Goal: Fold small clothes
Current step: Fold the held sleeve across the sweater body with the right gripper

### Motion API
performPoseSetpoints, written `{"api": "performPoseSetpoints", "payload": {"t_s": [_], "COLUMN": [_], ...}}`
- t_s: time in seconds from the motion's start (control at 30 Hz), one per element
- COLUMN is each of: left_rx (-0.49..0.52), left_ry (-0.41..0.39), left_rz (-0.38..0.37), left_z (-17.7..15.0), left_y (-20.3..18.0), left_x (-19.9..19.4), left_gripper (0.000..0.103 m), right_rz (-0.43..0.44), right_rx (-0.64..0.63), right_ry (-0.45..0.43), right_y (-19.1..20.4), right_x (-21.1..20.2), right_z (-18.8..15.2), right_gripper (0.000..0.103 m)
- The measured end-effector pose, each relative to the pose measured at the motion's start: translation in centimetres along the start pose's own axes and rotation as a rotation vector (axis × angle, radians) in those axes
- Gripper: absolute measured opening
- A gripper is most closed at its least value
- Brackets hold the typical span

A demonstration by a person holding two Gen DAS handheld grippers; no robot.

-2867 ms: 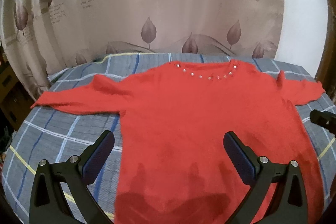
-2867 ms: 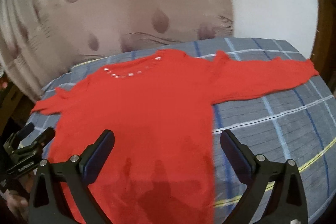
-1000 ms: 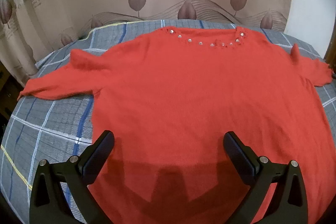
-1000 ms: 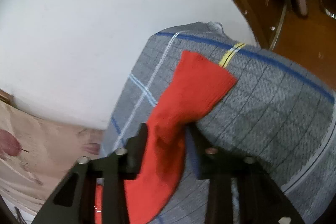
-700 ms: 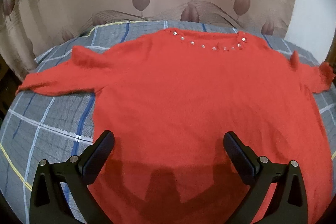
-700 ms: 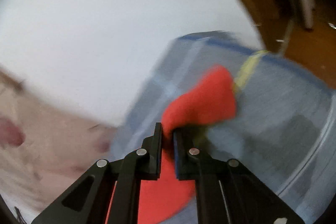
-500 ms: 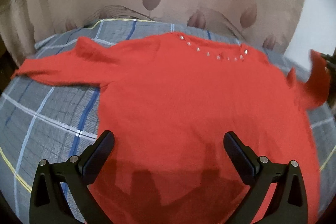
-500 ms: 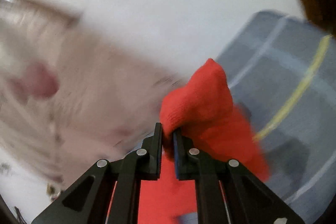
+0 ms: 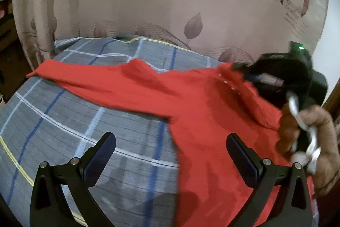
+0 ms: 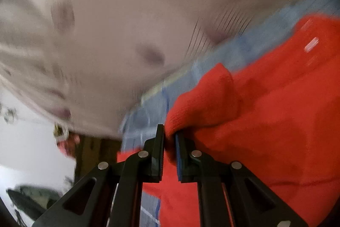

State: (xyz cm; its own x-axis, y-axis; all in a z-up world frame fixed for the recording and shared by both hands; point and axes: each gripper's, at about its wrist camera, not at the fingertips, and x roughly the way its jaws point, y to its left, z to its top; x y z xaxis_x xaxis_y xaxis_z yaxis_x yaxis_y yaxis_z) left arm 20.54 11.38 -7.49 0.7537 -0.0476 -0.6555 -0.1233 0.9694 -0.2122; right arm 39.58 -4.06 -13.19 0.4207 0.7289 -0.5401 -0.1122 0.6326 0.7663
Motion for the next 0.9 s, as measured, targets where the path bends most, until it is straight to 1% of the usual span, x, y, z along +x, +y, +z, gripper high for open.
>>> {"api": "performPoseSetpoints", "payload": {"t_s": [0.03, 0.07, 0.1, 0.13, 0.2, 0.23, 0.27, 0.3, 0.33, 0.4, 0.5, 0.57, 0.63, 0.67, 0.7, 0.73, 0.8, 0.87, 0.9], "left_rx": [-0.006, -0.01, -0.014, -0.016, -0.012, -0.004, 0.008, 0.025, 0.047, 0.077, 0.076, 0.064, 0.045, 0.043, 0.051, 0.072, 0.09, 0.076, 0.07], "left_ry": [0.006, 0.013, 0.019, 0.023, 0.033, 0.039, 0.041, 0.042, 0.05, 0.085, 0.112, 0.102, 0.091, 0.073, 0.062, 0.061, 0.092, 0.109, 0.1], "left_rz": [0.003, 0.002, -0.004, -0.006, -0.015, -0.025, -0.033, -0.041, -0.052, -0.079, -0.103, -0.085, -0.101, -0.105, -0.102, -0.084, -0.052, -0.059, -0.052], "left_z": [0.0, 0.0, 0.0, 0.1, 0.5, 0.8, 1.1, 1.4, 1.8, 2.5, 3.6, 4.3, 4.8, 4.8, 4.8, 4.6, 4.5, 4.2, 4.2], "left_y": [0.5, 0.8, 1.2, 1.4, 1.7, 1.7, 1.5, 1.2, 0.8, 0.0, -0.8, -1.2, -1.7, -2.1, -2.3, -2.8, -3.3, -3.3, -3.2], "left_x": [0.1, 0.3, 0.5, 0.6, 1.1, 1.4, 1.7, 2.0, 2.4, 3.6, 5.3, 6.3, 7.1, 7.4, 7.6, 8.1, 9.2, 9.5, 9.2], "left_gripper": [0.103, 0.103, 0.103, 0.103, 0.103, 0.103, 0.103, 0.103, 0.103, 0.103, 0.103, 0.103, 0.103, 0.103, 0.103, 0.103, 0.103, 0.103, 0.103], "right_rz": [-0.028, -0.066, -0.075, -0.07, -0.027, 0.007, 0.029, 0.041, 0.031, -0.009, -0.089, -0.097, -0.112, -0.126, -0.135, -0.14, -0.134, -0.136, -0.135], "right_rx": [-0.036, -0.099, -0.133, -0.17, -0.171, -0.149, -0.127, -0.094, -0.065, -0.044, -0.029, 0.023, 0.067, 0.082, 0.089, 0.09, 0.071, 0.041, 0.018], "right_ry": [0.034, 0.074, 0.09, 0.086, 0.014, -0.036, -0.069, -0.114, -0.151, -0.173, -0.216, -0.256, -0.295, -0.319, -0.337, -0.359, -0.379, -0.389, -0.393], "right_y": [0.5, 1.4, 1.6, 2.0, 1.8, 1.0, 0.2, -1.3, -2.8, -4.7, -8.0, -10.5, -12.8, -13.6, -14.2, -14.4, -14.4, -13.8, -13.3], "right_x": [1.0, 1.8, 1.8, 0.9, -2.1, -4.5, -6.2, -8.6, -10.9, -13.6, -18.2, -21.4, -24.3, -25.6, -26.3, -26.7, -27.4, -27.2, -26.9], "right_z": [-0.8, -1.6, -2.2, -2.6, -2.6, -2.5, -2.5, -2.8, -3.2, -4.2, -6.5, -8.0, -8.8, -9.3, -9.4, -9.4, -8.7, -7.5, -6.6], "right_gripper": [0.016, 0.022, 0.025, 0.029, 0.037, 0.046, 0.061, 0.068, 0.075, 0.075, 0.075, 0.075, 0.075, 0.075, 0.075, 0.075, 0.075, 0.075, 0.075]}}
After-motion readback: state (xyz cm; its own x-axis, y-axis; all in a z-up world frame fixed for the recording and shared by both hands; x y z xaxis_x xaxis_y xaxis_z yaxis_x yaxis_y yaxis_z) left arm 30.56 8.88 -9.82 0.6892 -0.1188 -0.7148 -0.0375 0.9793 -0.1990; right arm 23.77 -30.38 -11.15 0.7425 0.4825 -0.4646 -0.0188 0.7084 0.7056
